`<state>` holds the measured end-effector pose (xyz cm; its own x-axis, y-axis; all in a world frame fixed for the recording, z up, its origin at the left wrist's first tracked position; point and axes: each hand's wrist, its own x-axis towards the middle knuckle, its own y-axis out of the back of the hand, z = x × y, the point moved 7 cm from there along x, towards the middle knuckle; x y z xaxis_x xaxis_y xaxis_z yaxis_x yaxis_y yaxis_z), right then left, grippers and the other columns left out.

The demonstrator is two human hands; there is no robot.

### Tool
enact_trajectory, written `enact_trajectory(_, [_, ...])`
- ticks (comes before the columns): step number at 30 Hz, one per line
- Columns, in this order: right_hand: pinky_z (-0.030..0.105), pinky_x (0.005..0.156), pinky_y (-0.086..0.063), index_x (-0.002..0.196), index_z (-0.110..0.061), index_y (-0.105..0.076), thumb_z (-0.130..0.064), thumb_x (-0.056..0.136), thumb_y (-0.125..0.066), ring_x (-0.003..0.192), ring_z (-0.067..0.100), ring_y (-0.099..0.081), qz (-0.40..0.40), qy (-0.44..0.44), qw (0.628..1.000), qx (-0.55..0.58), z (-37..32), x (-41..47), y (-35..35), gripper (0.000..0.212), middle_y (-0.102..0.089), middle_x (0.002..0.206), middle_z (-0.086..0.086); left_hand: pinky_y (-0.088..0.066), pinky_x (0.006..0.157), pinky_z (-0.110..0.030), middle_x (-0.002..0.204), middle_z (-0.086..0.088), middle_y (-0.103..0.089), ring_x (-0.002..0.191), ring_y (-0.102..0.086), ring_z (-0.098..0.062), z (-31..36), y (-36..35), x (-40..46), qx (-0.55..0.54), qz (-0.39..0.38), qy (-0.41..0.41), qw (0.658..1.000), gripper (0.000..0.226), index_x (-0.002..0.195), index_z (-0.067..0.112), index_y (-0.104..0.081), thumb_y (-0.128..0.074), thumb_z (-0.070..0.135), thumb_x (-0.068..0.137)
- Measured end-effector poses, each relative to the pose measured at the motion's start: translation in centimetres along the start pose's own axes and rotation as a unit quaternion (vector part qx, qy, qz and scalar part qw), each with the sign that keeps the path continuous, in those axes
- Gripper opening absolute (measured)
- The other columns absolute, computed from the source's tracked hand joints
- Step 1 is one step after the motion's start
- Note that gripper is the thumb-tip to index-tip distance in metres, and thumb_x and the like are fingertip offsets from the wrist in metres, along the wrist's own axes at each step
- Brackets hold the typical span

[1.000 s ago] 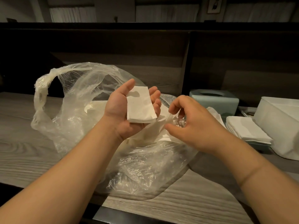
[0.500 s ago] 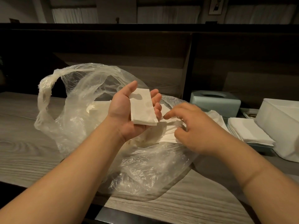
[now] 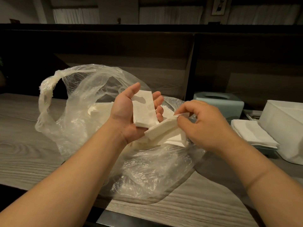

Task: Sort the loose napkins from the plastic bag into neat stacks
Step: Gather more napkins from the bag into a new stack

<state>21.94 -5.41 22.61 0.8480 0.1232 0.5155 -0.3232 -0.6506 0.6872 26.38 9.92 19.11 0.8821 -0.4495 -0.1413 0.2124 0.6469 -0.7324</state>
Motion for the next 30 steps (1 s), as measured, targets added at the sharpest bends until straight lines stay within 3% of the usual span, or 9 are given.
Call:
enact_trajectory(2, [0.026, 0.086, -0.046, 0.093, -0.037, -0.068, -0.025, 0.093, -0.064, 0.097, -0.001, -0.052, -0.035, 0.008, 0.999, -0.015, -0.1, -0.1, -0.3, 0.012, -0.057, 0.095, -0.023, -0.046, 0.072, -0.030, 0.105, -0.007, -0.070, 0.077, -0.061, -0.021, -0.1, 0.1, 0.0, 0.006, -0.002, 0.001, 1.000, 0.055, 0.125, 0.009, -0.067, -0.055, 0.052, 0.092])
enact_trajectory(5, [0.038, 0.102, -0.043, 0.108, -0.045, -0.063, -0.029, 0.090, -0.066, 0.108, 0.004, -0.047, -0.108, 0.010, 0.991, -0.080, 0.2, -0.4, -1.4, 0.024, -0.052, 0.105, -0.024, -0.047, 0.073, -0.030, 0.107, -0.008, -0.069, 0.077, -0.061, -0.020, -0.1, 0.2, 0.1, 0.012, 0.003, 0.002, 1.000, 0.055, 0.125, 0.009, -0.066, -0.055, 0.051, 0.092])
enact_trajectory(9, [0.040, 0.105, -0.042, 0.114, -0.049, -0.059, -0.050, 0.083, -0.075, 0.113, 0.007, -0.045, -0.123, -0.003, 0.989, -0.080, 0.3, -0.3, -1.5, 0.035, -0.050, 0.108, -0.025, -0.047, 0.073, -0.030, 0.108, -0.007, -0.069, 0.077, -0.062, -0.021, -0.1, 0.2, 0.1, 0.014, 0.004, 0.010, 1.000, 0.056, 0.125, 0.009, -0.067, -0.055, 0.052, 0.092])
enact_trajectory(15, [0.043, 0.101, -0.043, 0.093, -0.039, -0.065, -0.036, 0.093, -0.064, 0.107, 0.010, -0.047, -0.073, 0.014, 0.994, -0.081, 0.4, 0.0, -1.5, 0.003, -0.056, 0.101, -0.020, -0.049, 0.072, -0.031, 0.106, -0.008, -0.071, 0.079, -0.062, -0.022, -0.5, 0.6, 0.3, 0.023, 0.026, 0.026, 0.999, 0.057, 0.127, 0.007, -0.068, -0.057, 0.051, 0.093])
enact_trajectory(20, [0.018, 0.073, -0.054, 0.091, -0.032, -0.068, -0.036, 0.091, -0.071, 0.088, 0.001, -0.060, -0.007, -0.015, 0.994, 0.105, 0.0, 0.0, 0.0, 0.004, -0.065, 0.088, -0.019, -0.053, 0.094, -0.034, 0.103, -0.011, -0.073, 0.085, -0.070, -0.022, -0.3, 0.8, 0.4, 0.037, 0.045, 0.013, 0.998, 0.055, 0.119, 0.001, -0.071, -0.059, 0.049, 0.094])
enact_trajectory(25, [0.028, 0.080, -0.060, 0.098, -0.026, -0.073, -0.027, 0.082, -0.077, 0.090, 0.010, -0.071, -0.017, -0.038, 0.955, 0.293, -0.3, -0.2, 0.3, 0.016, -0.076, 0.094, -0.008, -0.049, 0.102, -0.043, 0.115, -0.013, -0.070, 0.101, -0.066, -0.029, -0.6, 0.4, 0.2, 0.069, 0.029, 0.031, 0.997, 0.051, 0.116, 0.006, -0.073, -0.058, 0.049, 0.094])
enact_trajectory(27, [0.026, 0.078, -0.060, 0.102, -0.019, -0.073, -0.026, 0.077, -0.075, 0.091, 0.016, -0.074, -0.013, -0.032, 0.935, 0.354, -0.5, -0.1, 0.6, 0.026, -0.078, 0.097, -0.001, -0.048, 0.103, -0.042, 0.119, -0.014, -0.066, 0.103, -0.064, -0.030, -0.8, -0.1, 0.0, 0.080, 0.007, 0.034, 0.996, 0.051, 0.124, 0.008, -0.069, -0.056, 0.047, 0.094])
enact_trajectory(30, [0.021, 0.076, -0.057, 0.101, -0.017, -0.074, -0.024, 0.079, -0.073, 0.090, 0.013, -0.074, 0.001, -0.021, 0.931, 0.363, -0.7, -0.1, 1.0, 0.023, -0.078, 0.095, -0.001, -0.044, 0.108, -0.045, 0.120, -0.014, -0.065, 0.102, -0.065, -0.031, -1.0, -0.3, -0.1, 0.122, -0.014, 0.035, 0.992, 0.059, 0.134, 0.005, -0.065, -0.059, 0.046, 0.091])
